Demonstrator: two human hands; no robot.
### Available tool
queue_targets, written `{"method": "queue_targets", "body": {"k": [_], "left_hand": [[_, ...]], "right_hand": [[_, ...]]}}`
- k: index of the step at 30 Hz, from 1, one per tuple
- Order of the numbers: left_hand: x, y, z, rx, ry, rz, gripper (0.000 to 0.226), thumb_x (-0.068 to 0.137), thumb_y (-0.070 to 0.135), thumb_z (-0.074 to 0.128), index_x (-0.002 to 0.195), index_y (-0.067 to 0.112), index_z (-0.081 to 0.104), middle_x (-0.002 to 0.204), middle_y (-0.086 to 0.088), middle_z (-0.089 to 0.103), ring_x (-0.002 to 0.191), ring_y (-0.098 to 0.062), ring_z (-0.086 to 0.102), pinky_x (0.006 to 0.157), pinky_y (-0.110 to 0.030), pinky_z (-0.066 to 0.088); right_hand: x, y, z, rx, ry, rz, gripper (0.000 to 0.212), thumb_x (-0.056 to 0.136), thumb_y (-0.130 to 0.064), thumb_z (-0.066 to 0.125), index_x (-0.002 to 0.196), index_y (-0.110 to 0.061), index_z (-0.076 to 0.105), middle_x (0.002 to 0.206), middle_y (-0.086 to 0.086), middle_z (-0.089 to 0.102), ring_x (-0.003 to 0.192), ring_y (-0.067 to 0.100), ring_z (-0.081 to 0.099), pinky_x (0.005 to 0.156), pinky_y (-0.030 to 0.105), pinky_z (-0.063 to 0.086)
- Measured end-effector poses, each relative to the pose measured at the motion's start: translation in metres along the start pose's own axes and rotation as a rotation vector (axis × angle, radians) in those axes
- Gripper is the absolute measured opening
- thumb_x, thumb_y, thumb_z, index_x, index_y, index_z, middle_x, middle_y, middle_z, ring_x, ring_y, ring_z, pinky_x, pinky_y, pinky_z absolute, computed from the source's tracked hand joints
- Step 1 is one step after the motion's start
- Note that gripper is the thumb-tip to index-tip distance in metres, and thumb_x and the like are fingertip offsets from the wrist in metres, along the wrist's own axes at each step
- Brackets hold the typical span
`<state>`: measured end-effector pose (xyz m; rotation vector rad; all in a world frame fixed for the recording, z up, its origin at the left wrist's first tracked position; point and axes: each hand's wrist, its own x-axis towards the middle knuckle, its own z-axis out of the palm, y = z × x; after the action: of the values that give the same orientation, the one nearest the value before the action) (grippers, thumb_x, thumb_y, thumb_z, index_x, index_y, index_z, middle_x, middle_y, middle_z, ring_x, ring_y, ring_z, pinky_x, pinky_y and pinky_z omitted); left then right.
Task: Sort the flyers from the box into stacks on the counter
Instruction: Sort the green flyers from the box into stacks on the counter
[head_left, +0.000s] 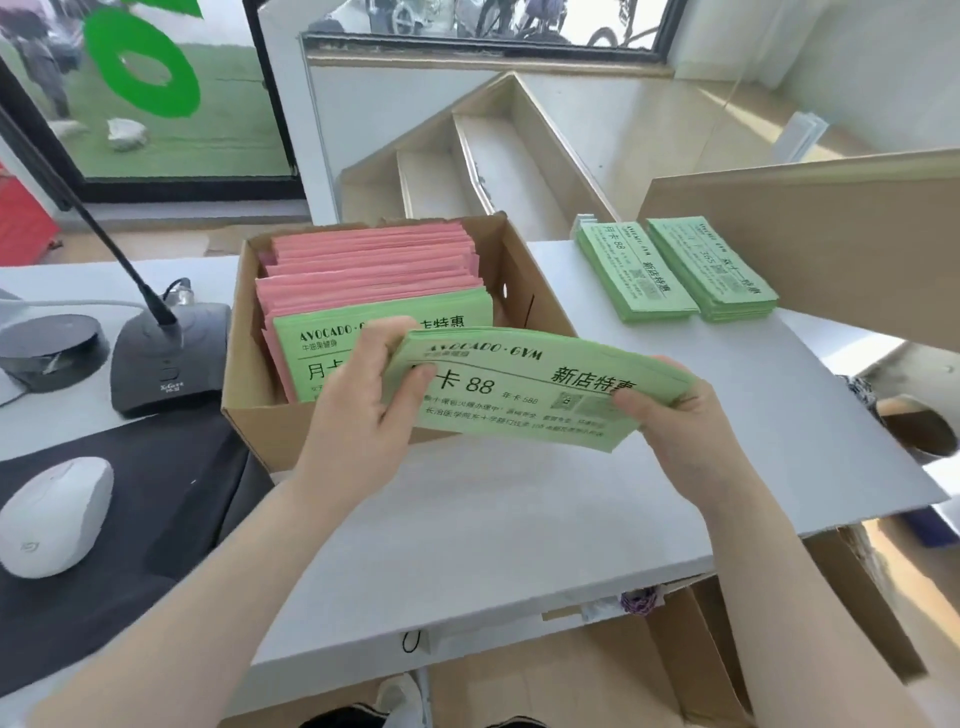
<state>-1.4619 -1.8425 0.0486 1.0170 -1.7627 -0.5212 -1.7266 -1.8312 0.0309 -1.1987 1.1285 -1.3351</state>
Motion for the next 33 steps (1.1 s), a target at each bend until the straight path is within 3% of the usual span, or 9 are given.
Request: {"method": "queue_targets", "body": {"k": [3,6,9,12,15,18,21,27,33], "left_hand": [[0.033,0.006,0.004,0.061,-0.076,0.136,0.025,0.089,0.013,0.049,0.107,0.026,0.038,0.083,0.013,0.058,0.074,-0.002,0.051,0.067,-0.008,0.038],[0.059,0.009,0.017,0.058,-0.124,0.165,0.024,0.088,0.011,0.047,0.103,0.029,0.039,0.081,0.018,0.054,0.074,-0.002,0.050,0.064,-0.005,0.038],[0.081,0.012,0.037,0.034,-0.162,0.153,0.022,0.090,0.014,0.048,0.105,0.029,0.042,0.088,0.003,0.062,0.079,-0.013,0.059,0.063,-0.024,0.049],[0.106,0.020,0.059,0.040,-0.192,0.128,0.022,0.090,0.008,0.052,0.109,0.019,0.049,0.094,0.004,0.063,0.082,-0.027,0.062,0.066,-0.040,0.053],[0.135,0.030,0.085,-0.022,-0.245,0.056,0.024,0.090,0.006,0.053,0.109,0.020,0.052,0.098,0.006,0.065,0.085,-0.024,0.064,0.071,-0.036,0.053],[0.165,0.034,0.114,-0.047,-0.194,-0.109,0.026,0.084,0.009,0.059,0.106,0.022,0.058,0.091,0.010,0.065,0.083,-0.013,0.065,0.070,-0.027,0.053],[0.188,0.027,0.145,-0.180,-0.173,-0.362,0.018,0.080,0.012,0.065,0.097,0.017,0.062,0.091,-0.002,0.070,0.077,-0.017,0.067,0.072,-0.033,0.055],[0.211,0.004,0.209,-0.712,-0.023,-0.839,0.026,0.091,0.007,0.055,0.116,0.007,0.048,0.108,-0.012,0.065,0.087,-0.022,0.066,0.068,-0.028,0.056],[0.224,-0.016,0.288,-0.478,0.107,-0.883,0.040,0.090,-0.005,0.039,0.115,0.025,0.050,0.099,-0.001,0.068,0.087,-0.015,0.067,0.071,-0.031,0.056]], "right_hand": [[0.006,-0.016,-0.011,-0.108,0.070,-0.045,0.016,0.069,-0.016,0.078,0.076,-0.030,0.073,0.077,-0.005,0.072,0.077,0.016,0.064,0.075,0.032,0.049],[0.010,-0.028,-0.025,-0.348,0.109,-0.094,0.033,0.081,0.006,0.063,0.081,-0.027,0.071,0.079,-0.004,0.072,0.075,0.010,0.064,0.076,0.025,0.048],[0.017,-0.036,-0.033,-0.783,0.090,-0.192,0.014,0.083,-0.018,0.064,0.094,-0.026,0.066,0.084,-0.007,0.071,0.074,0.004,0.060,0.069,0.016,0.045],[0.034,-0.041,-0.048,-1.203,0.097,-0.240,0.034,0.080,-0.046,0.046,0.088,-0.016,0.061,0.074,-0.003,0.065,0.066,0.017,0.053,0.072,0.033,0.045],[0.053,-0.043,-0.065,-0.868,0.064,-0.165,0.006,0.085,-0.030,0.053,0.087,-0.027,0.057,0.077,-0.014,0.067,0.071,0.006,0.060,0.066,0.022,0.049],[0.075,-0.040,-0.089,-0.525,0.033,-0.014,0.025,0.090,-0.007,0.054,0.084,-0.030,0.060,0.087,-0.013,0.071,0.080,0.007,0.067,0.070,0.024,0.055],[0.100,-0.035,-0.118,-0.330,0.018,0.113,0.023,0.090,-0.001,0.052,0.086,-0.021,0.062,0.083,-0.006,0.073,0.076,0.013,0.069,0.067,0.029,0.057],[0.156,-0.007,-0.156,-0.138,0.040,0.215,0.019,0.091,-0.003,0.053,0.094,-0.019,0.062,0.090,-0.003,0.073,0.080,0.018,0.070,0.072,0.035,0.058],[0.213,0.018,-0.163,-0.127,0.133,0.223,0.023,0.091,-0.006,0.054,0.095,-0.028,0.058,0.099,-0.004,0.069,0.086,0.014,0.068,0.074,0.033,0.057]]}}
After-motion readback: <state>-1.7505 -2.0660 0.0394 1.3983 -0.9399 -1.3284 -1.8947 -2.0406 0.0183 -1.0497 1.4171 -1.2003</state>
